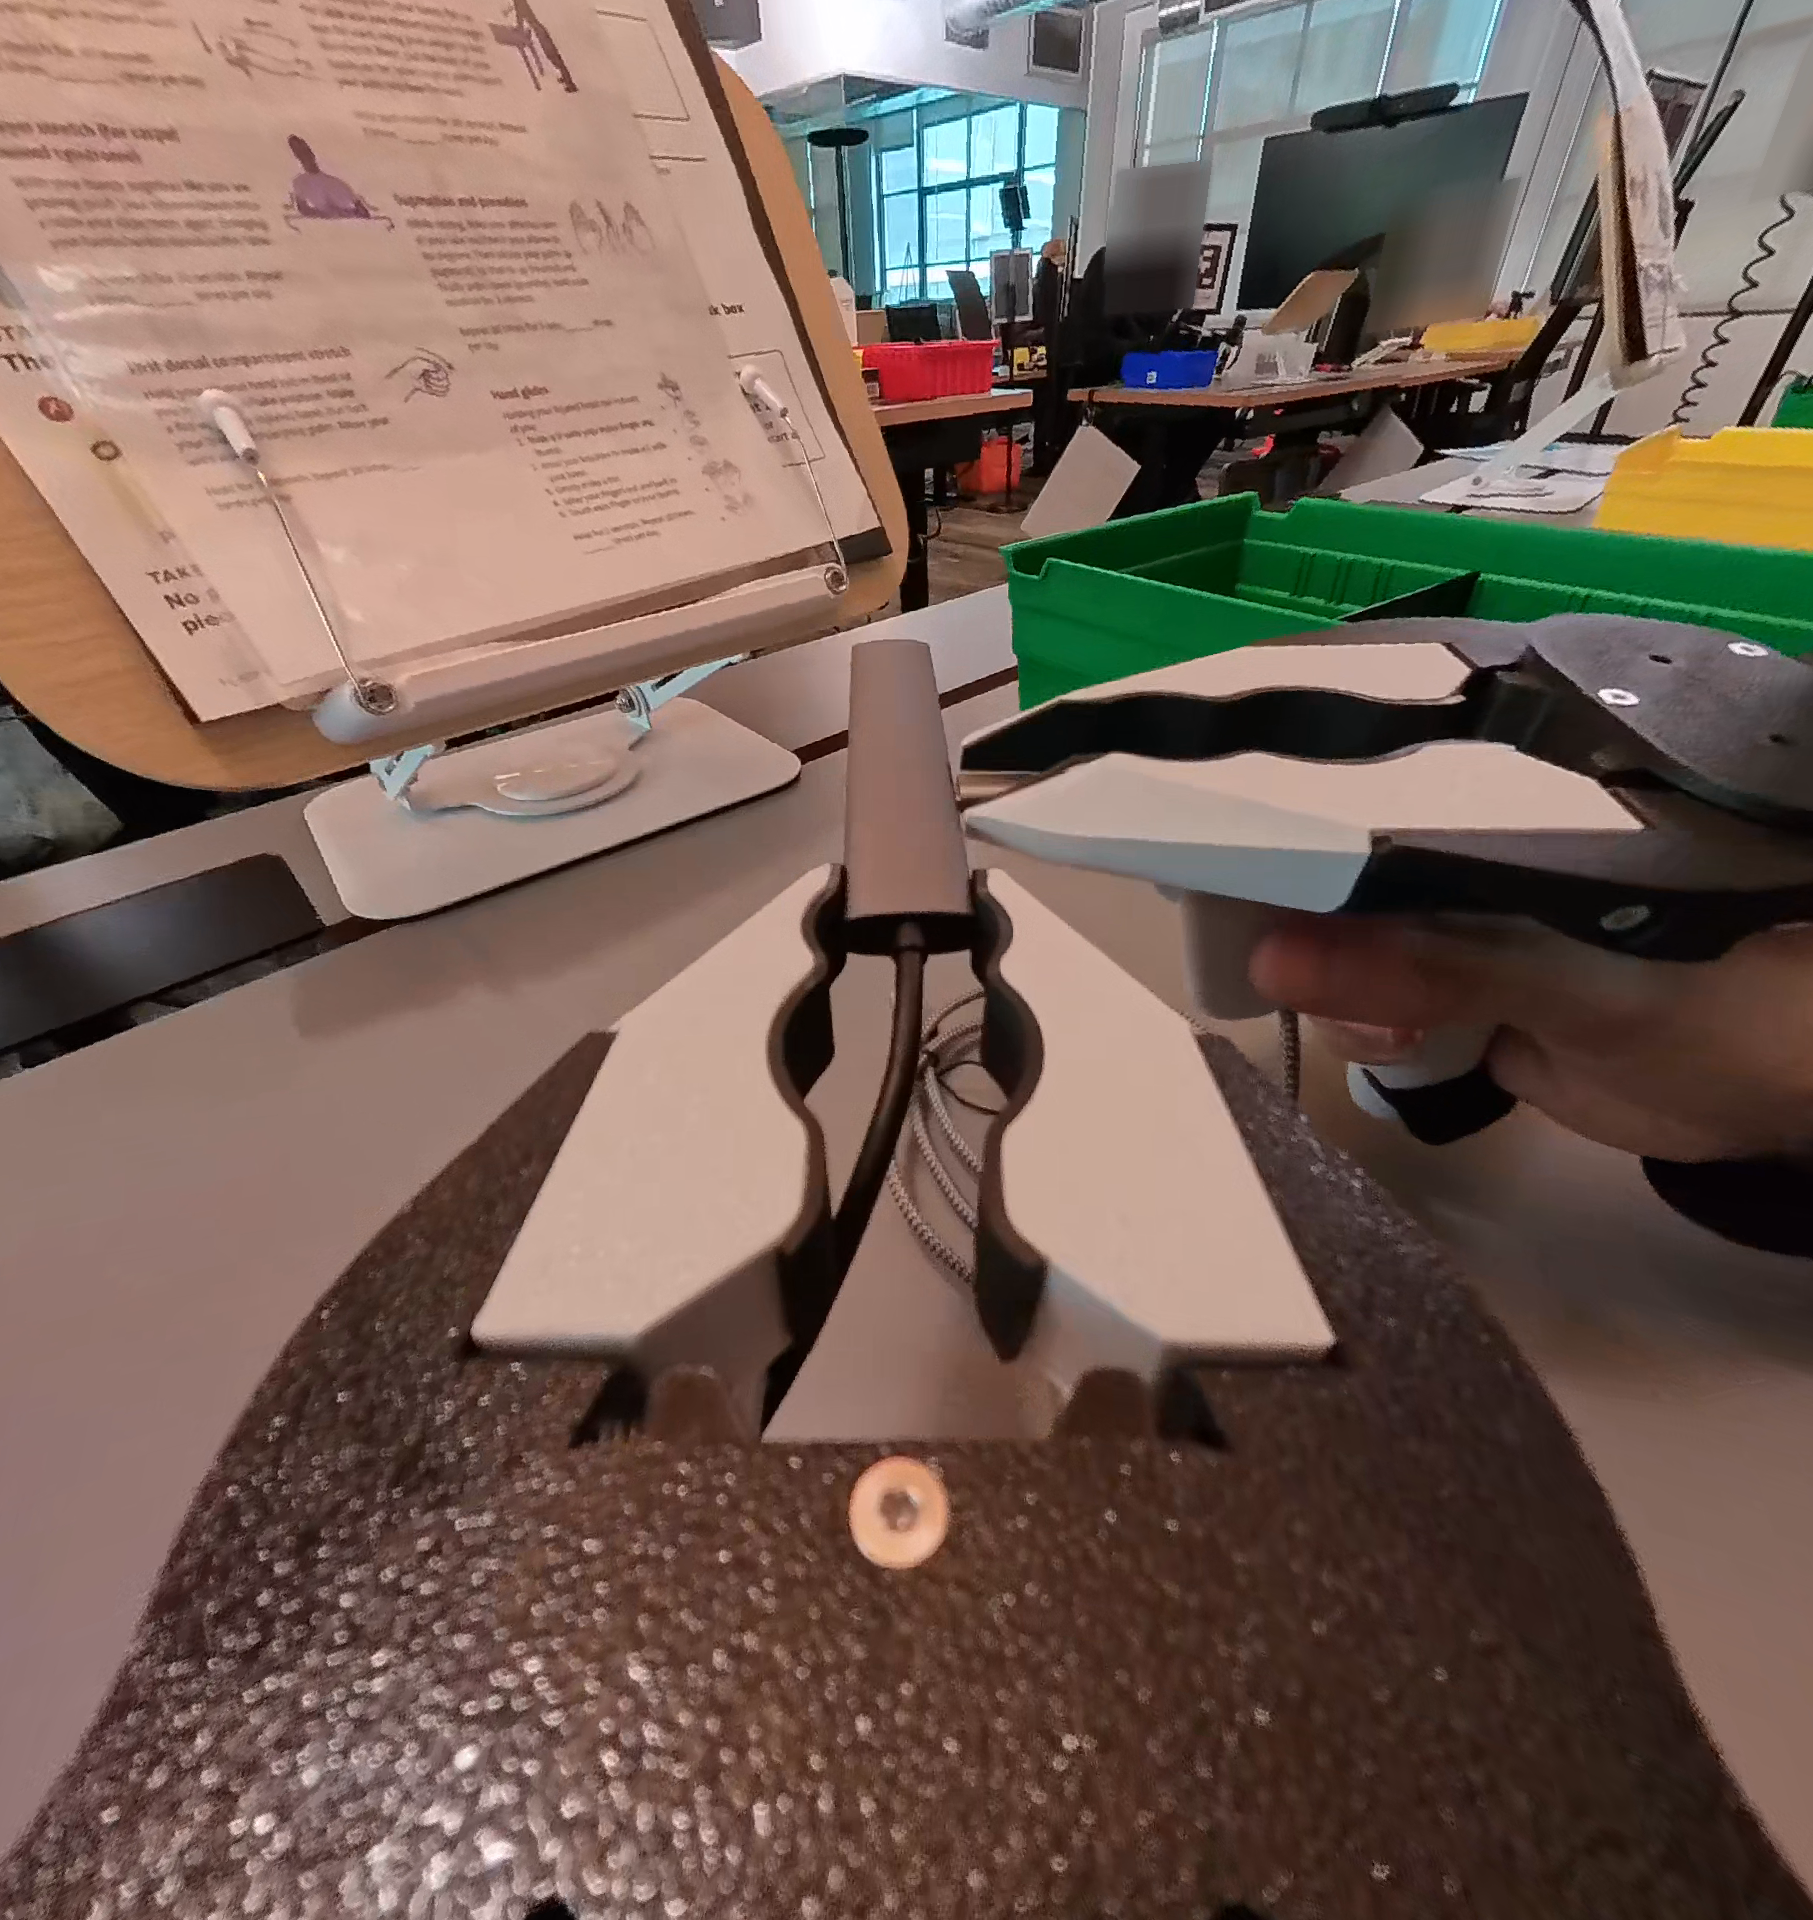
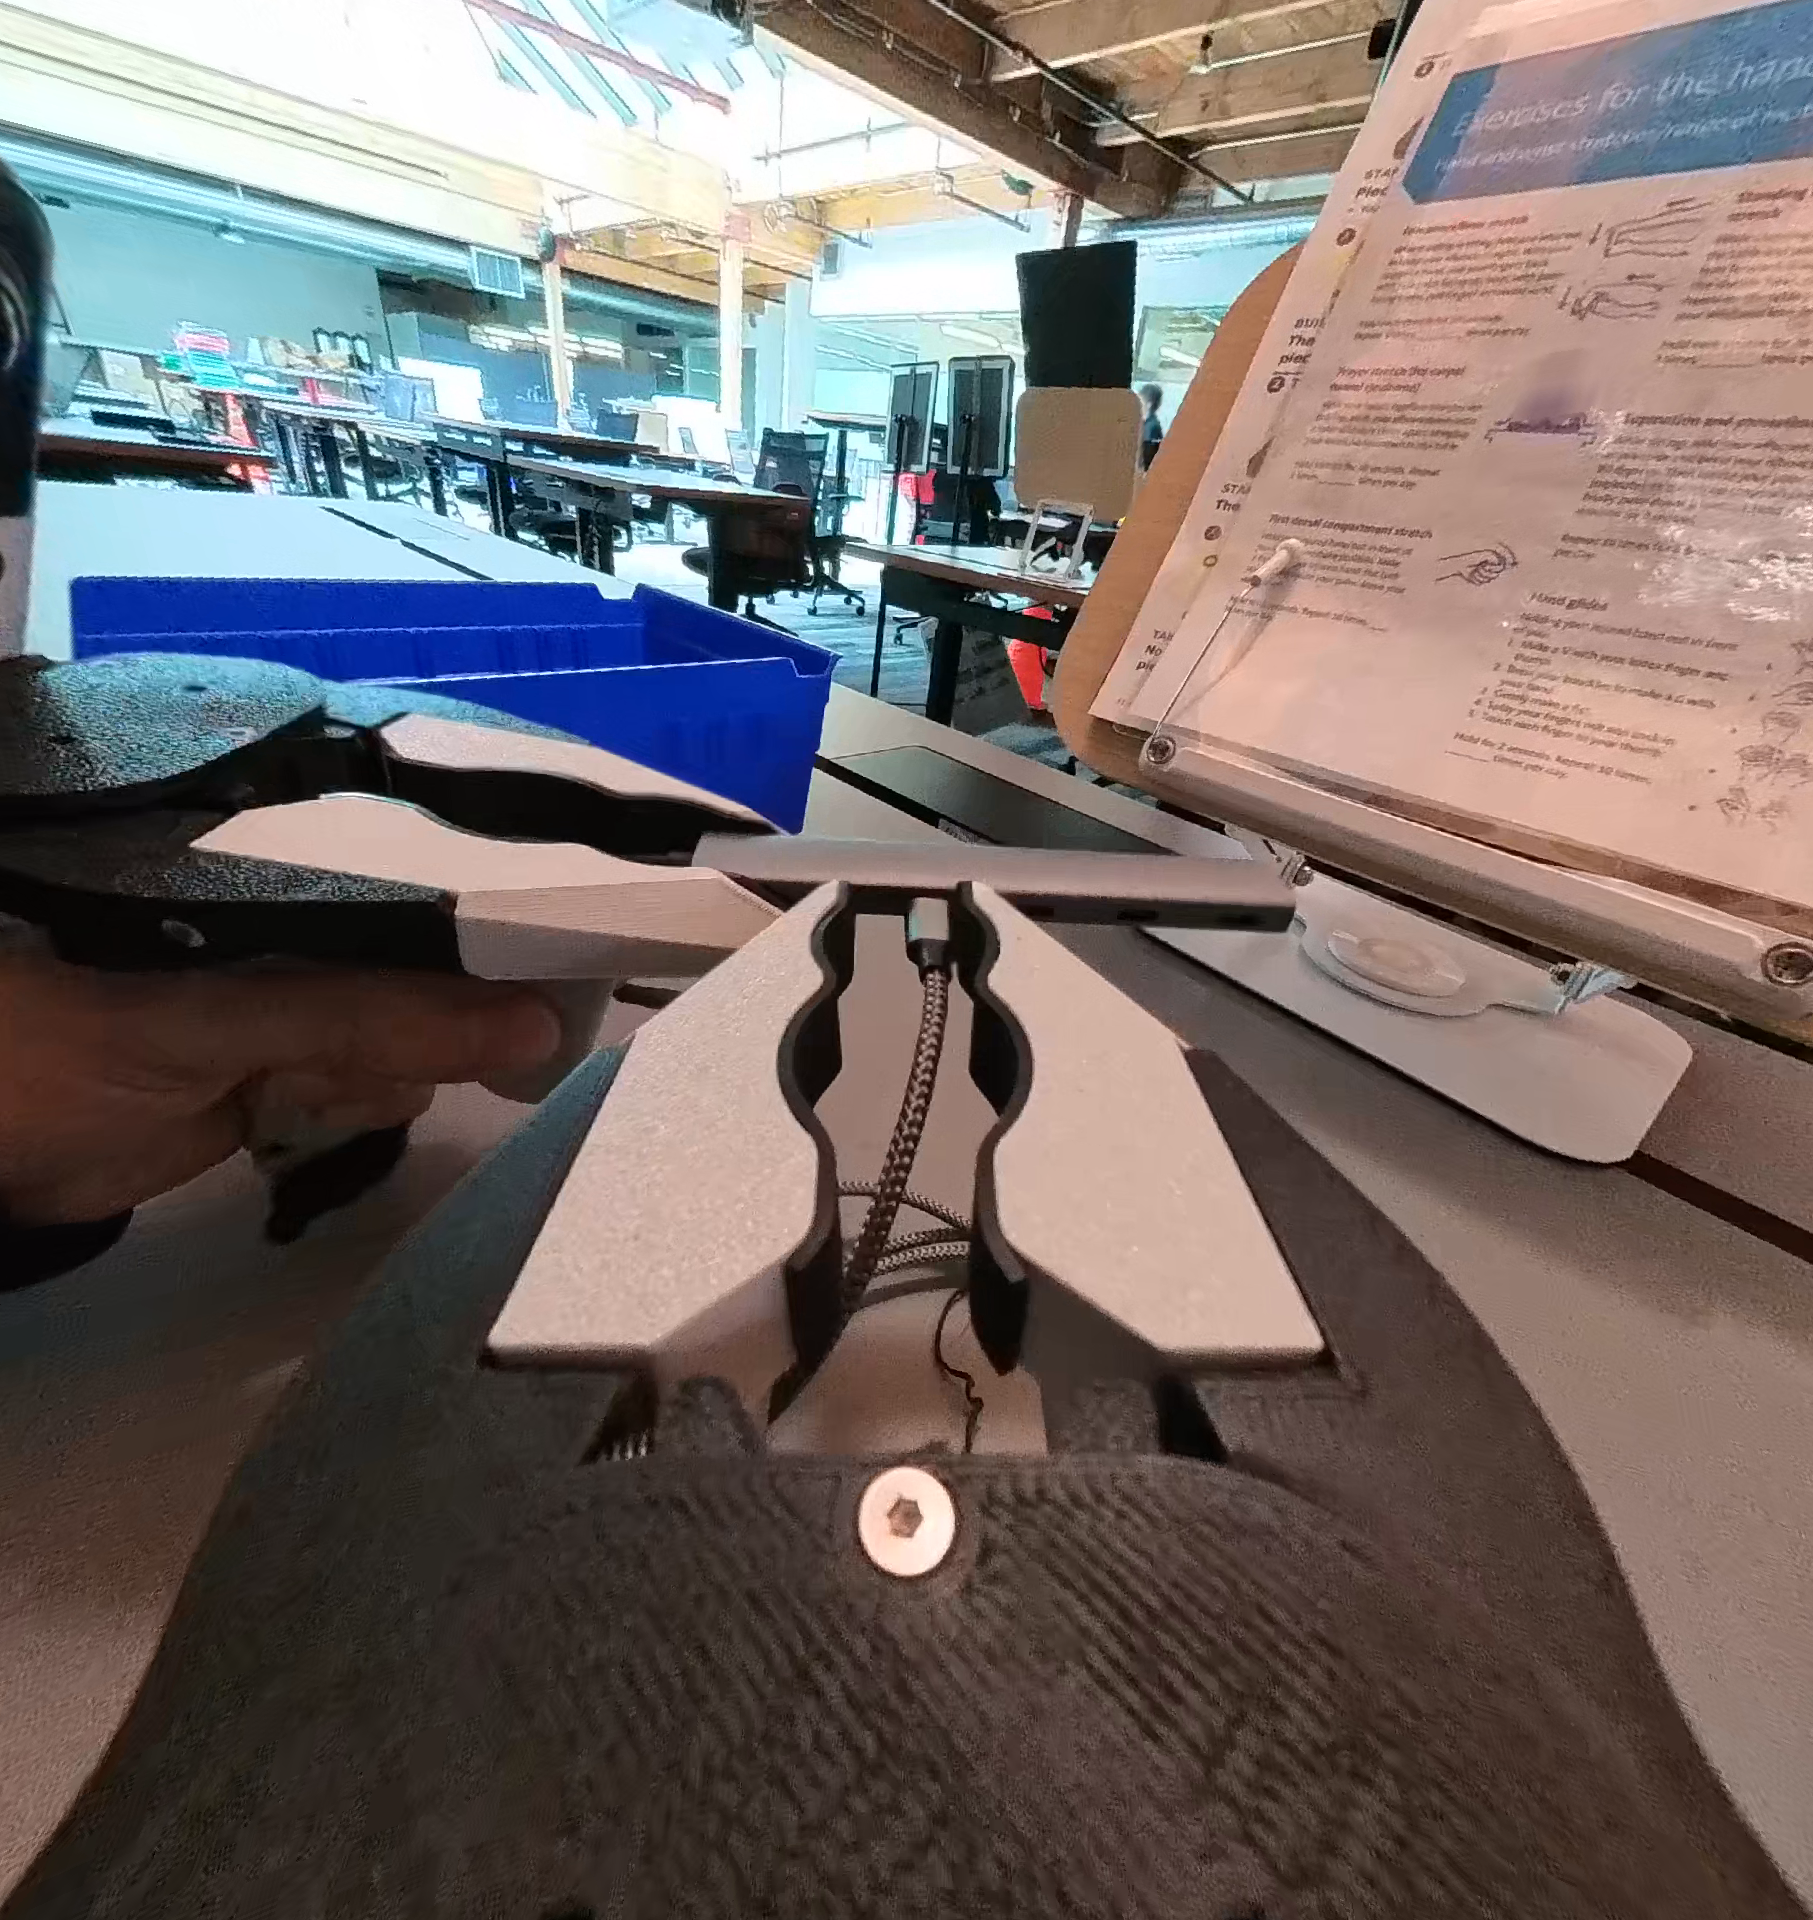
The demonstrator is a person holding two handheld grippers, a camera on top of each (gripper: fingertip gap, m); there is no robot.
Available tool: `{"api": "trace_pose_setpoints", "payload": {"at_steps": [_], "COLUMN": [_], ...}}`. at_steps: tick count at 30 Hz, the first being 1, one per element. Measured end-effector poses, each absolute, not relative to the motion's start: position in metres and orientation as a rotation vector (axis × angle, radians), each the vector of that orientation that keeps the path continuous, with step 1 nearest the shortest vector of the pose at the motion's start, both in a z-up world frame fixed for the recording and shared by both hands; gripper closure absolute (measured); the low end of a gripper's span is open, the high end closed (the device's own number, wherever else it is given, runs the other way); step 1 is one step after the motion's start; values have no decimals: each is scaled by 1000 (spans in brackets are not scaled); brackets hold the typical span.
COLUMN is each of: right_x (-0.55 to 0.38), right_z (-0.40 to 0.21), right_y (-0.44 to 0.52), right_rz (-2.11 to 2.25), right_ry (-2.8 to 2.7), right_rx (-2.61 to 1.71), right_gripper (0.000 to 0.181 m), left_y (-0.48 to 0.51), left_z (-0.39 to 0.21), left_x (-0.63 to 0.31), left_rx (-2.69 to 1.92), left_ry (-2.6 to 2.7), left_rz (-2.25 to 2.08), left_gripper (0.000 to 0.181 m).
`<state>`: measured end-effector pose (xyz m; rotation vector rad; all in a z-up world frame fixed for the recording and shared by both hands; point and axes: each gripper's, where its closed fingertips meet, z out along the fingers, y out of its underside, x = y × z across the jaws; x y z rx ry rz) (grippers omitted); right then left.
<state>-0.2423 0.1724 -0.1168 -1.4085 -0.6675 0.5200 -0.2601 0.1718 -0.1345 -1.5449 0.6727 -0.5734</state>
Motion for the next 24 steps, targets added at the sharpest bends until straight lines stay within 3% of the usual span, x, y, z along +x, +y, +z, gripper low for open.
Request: {"api": "trace_pose_setpoints", "payload": {"at_steps": [8,12,24], "right_x": [-239,-239,-242], "right_z": [-120,-122,-125], "right_y": [175,176,176], "right_rz": [540,554,481], "right_ry": [-642,-630,-675], "right_rx": [-1424,-1431,-1512], "right_gripper": [160,172,172], "left_y": [173,172,174], "left_z": [-132,-132,-130], "left_x": [-263,-261,-265], "left_rx": [-1523,-1514,-1516], "left_ry": [655,666,672], "left_rz": [-574,-575,-493], "left_gripper": [160,160,160]}}
